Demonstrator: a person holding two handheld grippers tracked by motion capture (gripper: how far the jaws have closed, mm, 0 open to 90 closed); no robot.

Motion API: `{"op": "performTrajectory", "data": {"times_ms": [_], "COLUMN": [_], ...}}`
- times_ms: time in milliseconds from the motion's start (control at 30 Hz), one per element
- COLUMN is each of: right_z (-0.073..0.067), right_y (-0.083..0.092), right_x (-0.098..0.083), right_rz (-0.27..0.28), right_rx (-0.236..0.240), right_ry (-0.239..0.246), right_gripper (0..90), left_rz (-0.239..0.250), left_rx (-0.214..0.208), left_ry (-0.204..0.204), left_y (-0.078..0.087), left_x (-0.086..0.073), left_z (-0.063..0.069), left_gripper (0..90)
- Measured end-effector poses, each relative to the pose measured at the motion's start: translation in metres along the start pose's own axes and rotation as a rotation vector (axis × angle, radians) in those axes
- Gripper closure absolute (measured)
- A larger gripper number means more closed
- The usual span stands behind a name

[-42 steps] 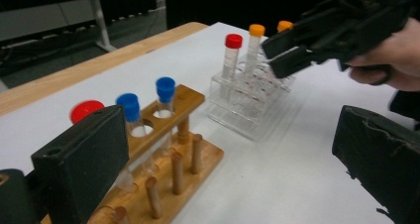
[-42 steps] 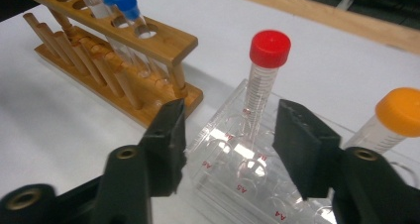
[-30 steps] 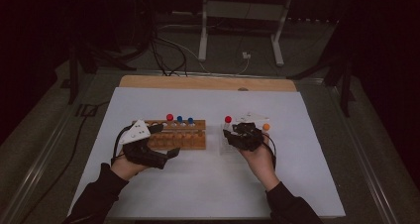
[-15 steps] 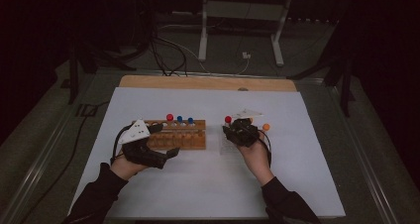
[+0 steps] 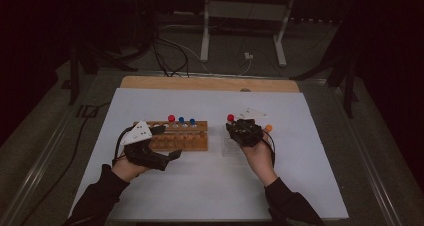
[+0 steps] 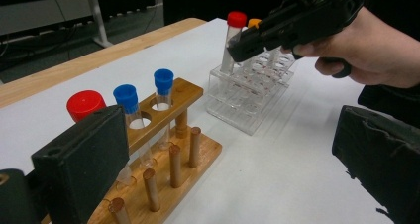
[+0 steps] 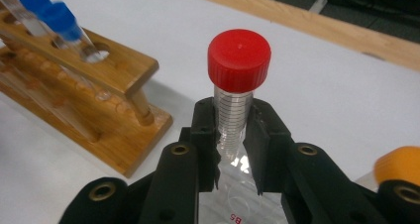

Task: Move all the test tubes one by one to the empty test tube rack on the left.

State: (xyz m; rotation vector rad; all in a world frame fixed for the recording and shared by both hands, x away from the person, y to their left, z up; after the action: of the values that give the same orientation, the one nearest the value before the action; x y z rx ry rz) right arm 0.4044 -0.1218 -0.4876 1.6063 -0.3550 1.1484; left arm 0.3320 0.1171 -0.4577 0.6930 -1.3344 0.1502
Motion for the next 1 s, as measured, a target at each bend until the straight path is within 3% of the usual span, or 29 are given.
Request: {"op": "performTrajectory", "data": {"times_ms": [600, 700, 1000], "right_z": [-0.010, -0.017, -0.048], "right_y": [0.046, 0.053, 0.064], "right_x": [0.023, 0.025, 0.021], "right_rz": [0.095, 0.104, 0.097], "right_rx": [0.009, 0.028, 0.145], "right_ry": [0.067, 0.095, 0.129], "right_gripper": [75.1, 75.1, 75.1], "left_rz": [0.006, 0.003, 0.008], "left_rx": [-0.025, -0.032, -0.054], "left_ry": [0.001, -0.003, -0.010], "left_y": [0.001, 0.000, 0.001], "left_x": [0.003, 0.003, 0.007], "left_z": [0.004, 0.006, 0.012], "left_gripper": [2.0, 2.0, 2.1]}}
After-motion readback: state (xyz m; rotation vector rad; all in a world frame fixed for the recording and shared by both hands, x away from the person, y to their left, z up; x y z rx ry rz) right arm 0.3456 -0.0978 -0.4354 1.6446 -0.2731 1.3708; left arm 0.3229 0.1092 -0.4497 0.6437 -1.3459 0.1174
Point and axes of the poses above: each handheld gripper's, and its own axes: y roughly backward along the jaws, x roughly out of its top, z roughly to its right, the point moved 7 cm from there along -y, roughly forward along the jaws, and after that the axes turned 2 degrees about -x, right-handed, at the moved point
